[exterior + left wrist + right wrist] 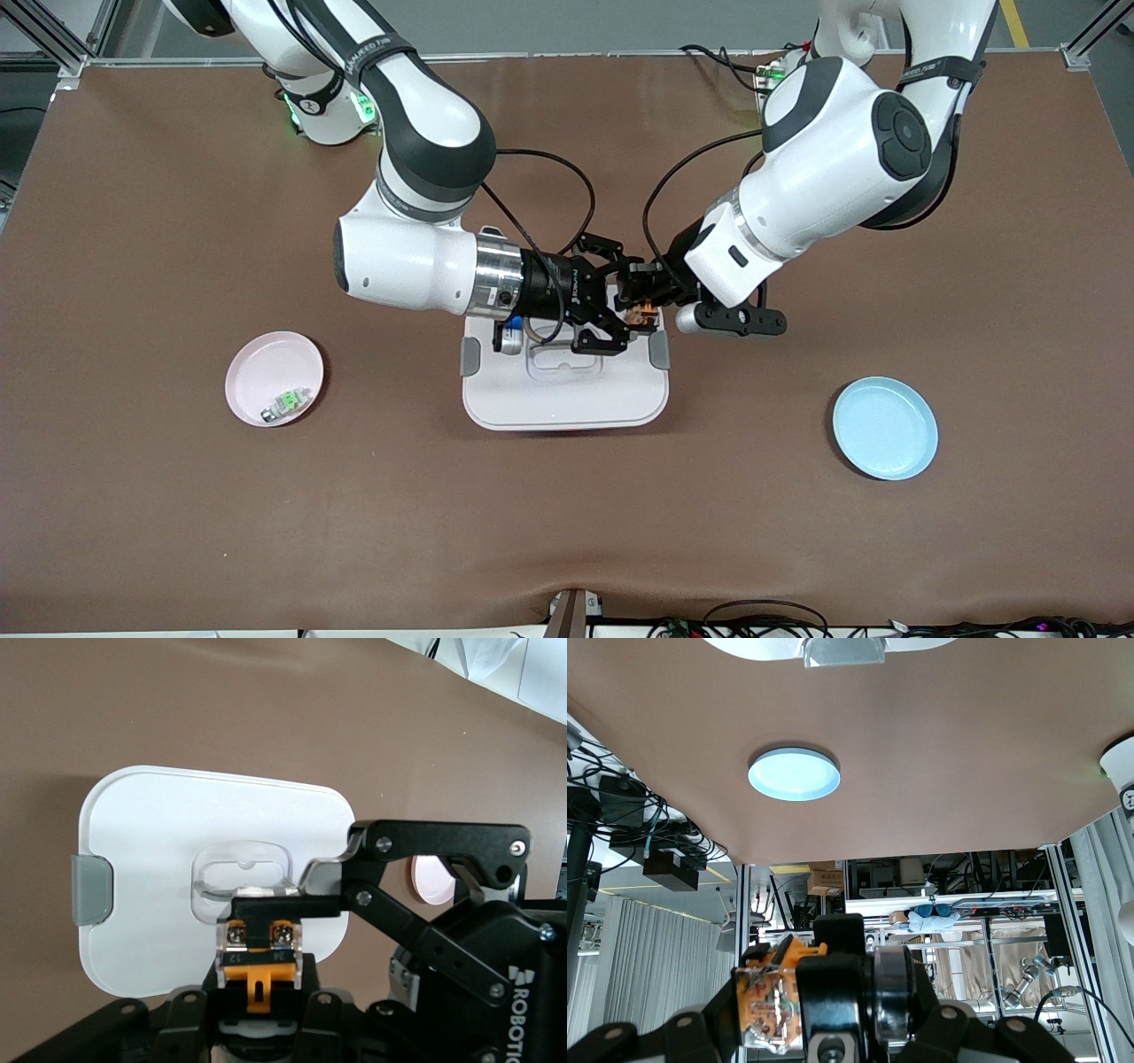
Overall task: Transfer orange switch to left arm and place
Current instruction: 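Open the right gripper while the left gripper carries the switch away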
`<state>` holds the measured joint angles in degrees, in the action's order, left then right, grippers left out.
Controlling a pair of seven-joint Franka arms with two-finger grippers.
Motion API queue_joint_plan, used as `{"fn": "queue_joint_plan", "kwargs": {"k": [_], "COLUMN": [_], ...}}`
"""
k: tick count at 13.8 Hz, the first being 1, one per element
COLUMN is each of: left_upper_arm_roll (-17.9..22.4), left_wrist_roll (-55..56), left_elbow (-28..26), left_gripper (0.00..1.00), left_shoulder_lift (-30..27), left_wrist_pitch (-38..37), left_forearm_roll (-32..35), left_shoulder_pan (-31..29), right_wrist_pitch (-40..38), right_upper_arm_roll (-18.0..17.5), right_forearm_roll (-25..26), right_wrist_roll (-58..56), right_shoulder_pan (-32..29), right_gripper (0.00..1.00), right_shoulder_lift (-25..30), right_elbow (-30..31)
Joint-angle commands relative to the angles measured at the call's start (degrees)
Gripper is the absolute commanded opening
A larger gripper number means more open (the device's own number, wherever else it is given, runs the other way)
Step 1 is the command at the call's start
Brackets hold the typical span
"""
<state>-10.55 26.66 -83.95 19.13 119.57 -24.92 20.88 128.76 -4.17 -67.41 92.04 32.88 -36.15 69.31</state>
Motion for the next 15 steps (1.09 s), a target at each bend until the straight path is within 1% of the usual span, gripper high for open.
{"fn": "queue_joint_plan", "kwargs": {"k": [1,3,6,8,10,12,13,14,15], "left_upper_arm_roll": [0.44,0.79,1.06,1.14,1.06,1.06,1.06,1.06,1.06], "left_wrist_roll": [0.14,-0.03,-0.21,0.23,-0.38,-1.17,-1.44,-3.35,-7.63], "left_elbow": [0.19,0.10,0.19,0.19,0.19,0.19,0.37,0.37,0.45], "left_gripper": [0.00,0.00,0.00,0.00,0.00,0.00,0.00,0.00,0.00], "left_shoulder_lift": [-0.23,-0.14,-0.58,-0.93,-1.02,-0.85,-0.32,0.21,1.17], "left_wrist_pitch": [-0.83,-2.05,-5.30,-6.37,-6.54,-6.55,-6.55,-6.55,-6.46], "left_forearm_roll": [0.14,0.83,5.22,6.20,7.25,11.45,13.48,15.93,19.00], "left_shoulder_pan": [-1.02,-1.10,-2.06,-5.05,-9.17,-11.03,-11.56,-12.09,-12.96], "right_wrist_pitch": [-0.09,-0.01,-0.09,-0.09,-0.53,-1.32,-3.76,-7.09,-10.60], "right_upper_arm_roll": [0.65,0.74,0.74,0.74,0.48,0.82,0.65,0.48,0.47], "right_forearm_roll": [0.08,0.26,0.34,0.26,-0.27,1.12,5.92,12.15,18.47], "right_wrist_roll": [1.56,1.56,1.39,0.25,-1.16,-1.86,-5.95,-12.26,-20.24], "right_shoulder_pan": [0.26,0.26,0.08,-0.71,-2.81,-3.25,-4.30,-4.40,-4.40], "right_gripper": [1.00,1.00,1.00,1.00,1.00,1.00,1.00,1.00,1.00], "right_shoulder_lift": [-1.03,-1.03,-0.94,-0.94,-1.03,-0.76,-0.59,-0.24,0.46], "right_elbow": [-1.81,-1.81,-1.81,-1.90,-1.90,-2.25,-2.34,-2.60,-2.77]}}
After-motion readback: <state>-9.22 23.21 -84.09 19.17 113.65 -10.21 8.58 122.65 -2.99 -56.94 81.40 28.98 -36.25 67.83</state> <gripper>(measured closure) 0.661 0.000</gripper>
